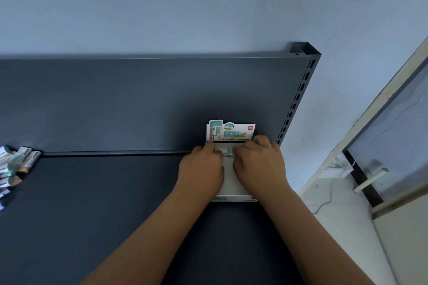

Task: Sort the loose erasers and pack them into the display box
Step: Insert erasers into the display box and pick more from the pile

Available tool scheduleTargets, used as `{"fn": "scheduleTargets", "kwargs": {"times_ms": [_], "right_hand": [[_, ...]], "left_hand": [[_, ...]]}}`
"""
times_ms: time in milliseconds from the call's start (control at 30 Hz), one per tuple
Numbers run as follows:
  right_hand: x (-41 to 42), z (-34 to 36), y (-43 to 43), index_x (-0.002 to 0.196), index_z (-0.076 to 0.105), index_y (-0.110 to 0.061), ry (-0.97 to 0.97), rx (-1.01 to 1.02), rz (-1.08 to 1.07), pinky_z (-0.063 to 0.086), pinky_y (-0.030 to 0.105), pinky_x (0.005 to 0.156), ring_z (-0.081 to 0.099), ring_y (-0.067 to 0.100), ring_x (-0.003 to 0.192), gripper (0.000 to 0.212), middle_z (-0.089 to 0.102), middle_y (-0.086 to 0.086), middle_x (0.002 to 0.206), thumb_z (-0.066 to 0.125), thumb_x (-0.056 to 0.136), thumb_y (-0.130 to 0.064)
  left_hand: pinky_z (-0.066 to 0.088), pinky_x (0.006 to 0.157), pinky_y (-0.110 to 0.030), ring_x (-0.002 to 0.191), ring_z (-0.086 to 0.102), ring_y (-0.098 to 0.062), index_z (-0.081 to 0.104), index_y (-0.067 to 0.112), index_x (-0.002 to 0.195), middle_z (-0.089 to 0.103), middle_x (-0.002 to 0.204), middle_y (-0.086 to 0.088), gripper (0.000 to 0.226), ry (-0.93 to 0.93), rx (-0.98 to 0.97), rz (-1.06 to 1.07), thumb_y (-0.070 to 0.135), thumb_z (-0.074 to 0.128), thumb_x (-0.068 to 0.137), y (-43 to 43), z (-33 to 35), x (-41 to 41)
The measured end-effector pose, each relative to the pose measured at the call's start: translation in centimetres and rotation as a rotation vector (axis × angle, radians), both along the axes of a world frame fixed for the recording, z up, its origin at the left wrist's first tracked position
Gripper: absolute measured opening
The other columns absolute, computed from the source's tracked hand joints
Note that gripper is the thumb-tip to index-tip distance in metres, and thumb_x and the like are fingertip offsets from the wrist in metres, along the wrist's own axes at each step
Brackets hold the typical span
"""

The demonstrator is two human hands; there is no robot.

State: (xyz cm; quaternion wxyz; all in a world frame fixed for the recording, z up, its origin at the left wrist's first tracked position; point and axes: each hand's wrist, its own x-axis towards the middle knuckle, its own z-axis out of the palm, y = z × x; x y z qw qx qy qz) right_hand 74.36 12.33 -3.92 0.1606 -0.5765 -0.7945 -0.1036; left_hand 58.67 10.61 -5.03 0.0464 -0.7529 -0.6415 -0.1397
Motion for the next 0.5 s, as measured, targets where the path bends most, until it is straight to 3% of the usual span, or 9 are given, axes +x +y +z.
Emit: {"fn": "scheduleTargets", "kwargs": {"times_ms": [133, 233, 333, 400, 500], "right_hand": [[0.3, 0.5, -1.1, 0.096, 0.076, -0.029, 0.039, -0.068, -0.041, 0.041, 0.039, 0.093, 0.057, 0.02, 0.104, 0.032, 0.075, -0.011, 0.09, 0.047, 0.085, -0.04], [0.2, 0.6, -2.2, 0.093, 0.075, -0.031, 0.116, -0.083, -0.084, 0.031, 0.05, 0.109, 0.056, 0.018, 0.111, 0.037, 0.073, -0.014, 0.091, 0.042, 0.088, -0.047], [0.3, 1.4, -3.1, 0.104, 0.075, -0.027, 0.263, -0.029, -0.05, 0.04, 0.047, 0.102, 0.057, 0.018, 0.11, 0.034, 0.073, -0.01, 0.104, 0.051, 0.089, -0.046], [-0.1, 2.3, -3.7, 0.112, 0.072, -0.024, 0.369, -0.013, -0.014, 0.048, 0.04, 0.091, 0.057, 0.018, 0.107, 0.035, 0.072, -0.006, 0.11, 0.053, 0.091, -0.045], [-1.5, 4.2, -4.9, 0.132, 0.06, -0.026, 0.463, -0.131, -0.003, 0.051, 0.033, 0.092, 0.056, 0.014, 0.115, 0.047, 0.065, -0.007, 0.128, 0.046, 0.096, -0.053]], "left_hand": [[0.047, 0.059, -0.03, 0.083, 0.058, -0.022, 0.068, 0.018, 0.089, 0.06, 0.097, 0.003, 0.018, -0.085, -0.035, -0.004, 0.027, 0.053, 0.088, 0.0, 0.3, -0.6], [0.053, 0.068, -0.036, 0.089, 0.06, -0.02, 0.067, 0.018, 0.089, 0.063, 0.092, 0.006, 0.025, -0.287, -0.122, 0.002, 0.032, 0.045, 0.087, 0.0, 1.7, -1.6], [0.055, 0.08, -0.038, 0.098, 0.062, -0.015, 0.07, 0.023, 0.113, 0.069, 0.109, 0.009, 0.033, -0.51, -0.09, -0.048, 0.033, 0.052, 0.087, -1.0, 4.0, -2.5], [0.052, 0.091, -0.034, 0.105, 0.06, -0.011, 0.066, 0.026, 0.124, 0.068, 0.117, 0.011, 0.036, -0.486, -0.052, -0.1, 0.035, 0.06, 0.089, -2.3, 5.5, -3.1], [0.045, 0.105, -0.037, 0.121, 0.056, -0.019, 0.055, 0.017, 0.138, 0.063, 0.133, 0.0, 0.065, -0.213, -0.028, 0.001, 0.057, 0.056, 0.087, -4.1, 6.2, -5.2]]}}
